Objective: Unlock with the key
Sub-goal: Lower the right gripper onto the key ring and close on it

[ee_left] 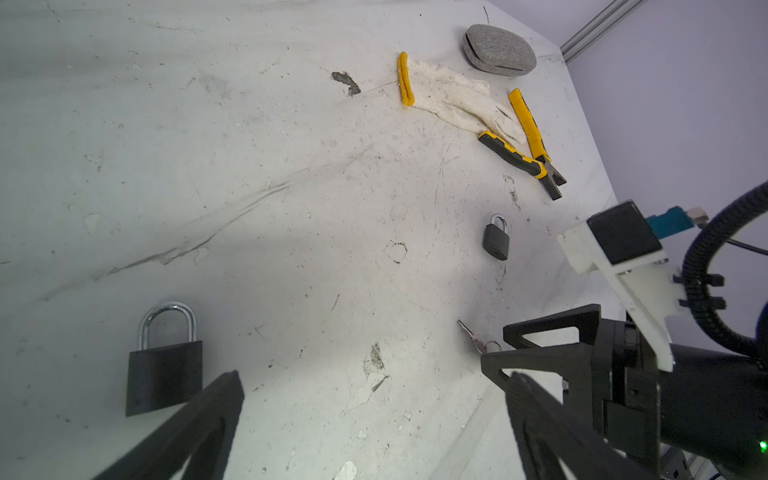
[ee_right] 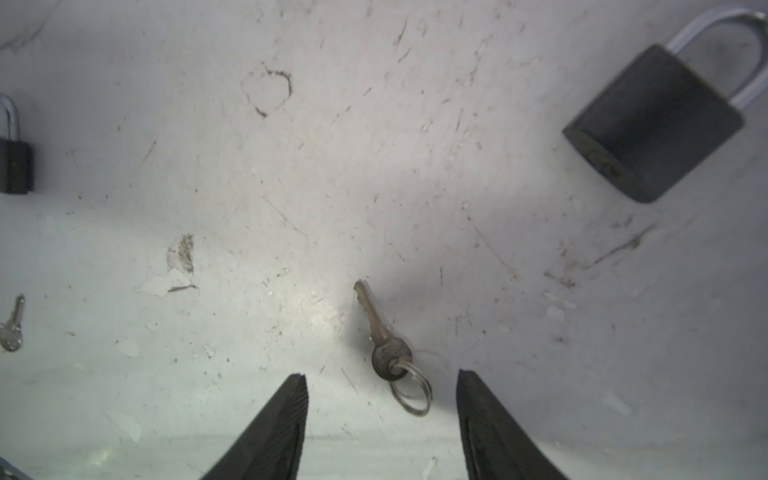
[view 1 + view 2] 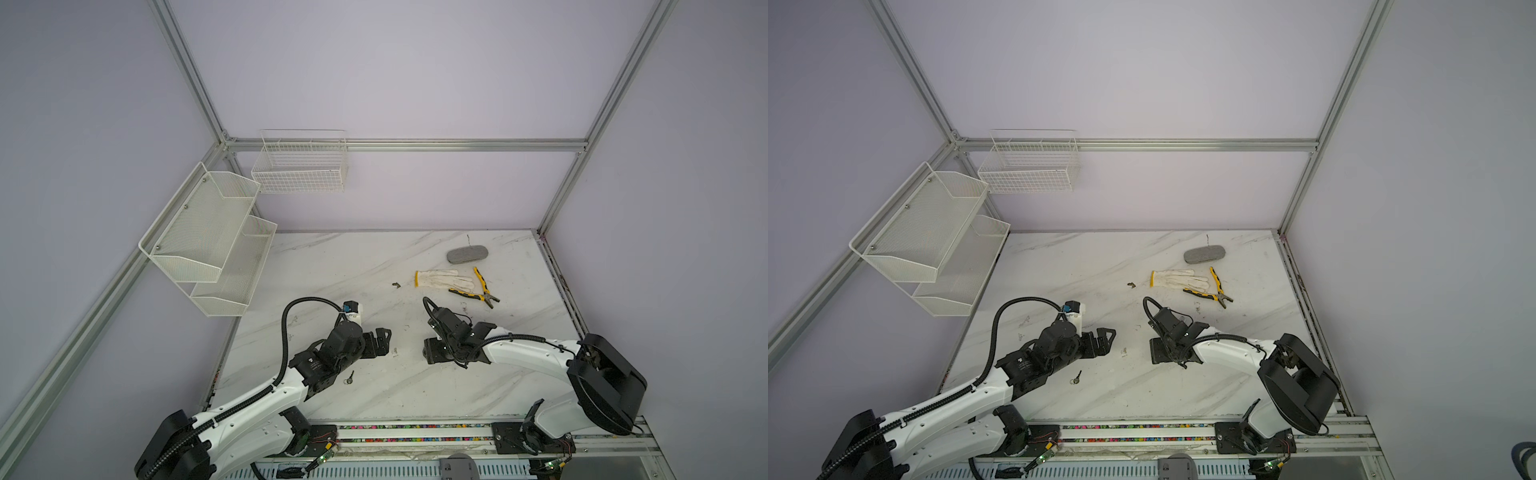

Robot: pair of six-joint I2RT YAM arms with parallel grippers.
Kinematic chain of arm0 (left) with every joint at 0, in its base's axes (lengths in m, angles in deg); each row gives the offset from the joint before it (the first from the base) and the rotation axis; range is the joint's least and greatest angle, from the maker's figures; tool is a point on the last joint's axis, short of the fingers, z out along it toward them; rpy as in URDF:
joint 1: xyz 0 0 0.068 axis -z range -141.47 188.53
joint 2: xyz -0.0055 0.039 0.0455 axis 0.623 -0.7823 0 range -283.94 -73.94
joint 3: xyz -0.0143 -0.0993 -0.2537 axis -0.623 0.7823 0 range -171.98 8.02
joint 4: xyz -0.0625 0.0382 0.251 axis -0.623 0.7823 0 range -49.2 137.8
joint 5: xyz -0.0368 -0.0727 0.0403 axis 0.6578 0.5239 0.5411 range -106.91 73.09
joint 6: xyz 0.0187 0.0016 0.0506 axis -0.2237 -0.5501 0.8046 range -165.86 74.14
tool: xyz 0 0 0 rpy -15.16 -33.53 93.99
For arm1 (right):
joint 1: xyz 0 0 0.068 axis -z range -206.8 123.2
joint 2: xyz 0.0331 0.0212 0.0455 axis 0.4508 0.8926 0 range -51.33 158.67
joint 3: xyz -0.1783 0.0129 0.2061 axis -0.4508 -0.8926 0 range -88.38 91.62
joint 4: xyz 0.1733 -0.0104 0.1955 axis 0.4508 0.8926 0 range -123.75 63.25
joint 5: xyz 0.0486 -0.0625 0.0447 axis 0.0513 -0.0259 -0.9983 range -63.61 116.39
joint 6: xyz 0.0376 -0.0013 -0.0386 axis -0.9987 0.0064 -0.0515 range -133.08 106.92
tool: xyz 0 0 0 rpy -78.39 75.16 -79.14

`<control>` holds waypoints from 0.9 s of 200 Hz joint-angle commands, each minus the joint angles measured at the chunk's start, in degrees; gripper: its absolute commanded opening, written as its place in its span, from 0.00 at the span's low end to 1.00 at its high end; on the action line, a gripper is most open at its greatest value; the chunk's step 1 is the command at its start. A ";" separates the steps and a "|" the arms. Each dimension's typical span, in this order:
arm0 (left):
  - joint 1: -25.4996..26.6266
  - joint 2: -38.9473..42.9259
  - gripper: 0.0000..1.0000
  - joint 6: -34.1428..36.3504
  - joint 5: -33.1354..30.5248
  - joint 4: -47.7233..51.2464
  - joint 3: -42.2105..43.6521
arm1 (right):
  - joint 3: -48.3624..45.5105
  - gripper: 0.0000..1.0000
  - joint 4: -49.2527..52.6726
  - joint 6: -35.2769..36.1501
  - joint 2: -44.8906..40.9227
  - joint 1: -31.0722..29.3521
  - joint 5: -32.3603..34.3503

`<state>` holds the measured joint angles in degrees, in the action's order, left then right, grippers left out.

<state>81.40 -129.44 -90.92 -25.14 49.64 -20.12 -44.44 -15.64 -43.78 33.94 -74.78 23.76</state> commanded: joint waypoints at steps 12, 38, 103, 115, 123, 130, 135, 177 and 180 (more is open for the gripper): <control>1.03 -0.13 1.00 -1.43 -1.86 -1.73 -4.91 | -0.20 0.48 2.20 2.44 0.22 0.79 -1.91; 1.27 -0.28 1.00 -1.55 -2.05 -1.83 -4.99 | 0.08 0.43 2.52 2.68 1.62 0.79 -1.49; 1.25 -1.43 1.00 -1.48 -2.11 -2.03 -5.78 | 1.35 0.33 3.68 3.62 3.53 0.83 1.44; 1.28 -1.62 1.00 -1.44 -2.12 -2.21 -5.87 | 1.74 0.31 3.84 3.73 3.76 0.79 1.66; 1.31 -1.70 1.00 -1.44 -2.14 -2.22 -5.96 | 1.68 0.31 3.78 3.62 3.67 0.84 1.77; 1.31 -1.71 1.00 -1.44 -1.99 -2.31 -5.96 | 1.67 0.29 3.63 3.63 3.59 0.79 1.97; 1.29 -1.71 1.00 -1.46 -2.14 -2.30 -5.88 | 1.69 0.28 3.48 3.63 3.60 0.79 1.94; 1.27 -1.55 1.00 -1.52 -2.35 -2.45 -5.75 | 2.34 0.22 3.04 2.98 4.08 0.28 1.36; 1.26 -1.47 1.00 -1.60 -2.45 -2.49 -5.63 | 2.15 0.21 2.95 2.84 3.99 0.20 1.35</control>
<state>82.50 -131.28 -91.81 -26.41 49.01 -20.12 -43.13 -13.85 -40.65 37.29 -74.10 24.15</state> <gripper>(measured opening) 0.997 0.229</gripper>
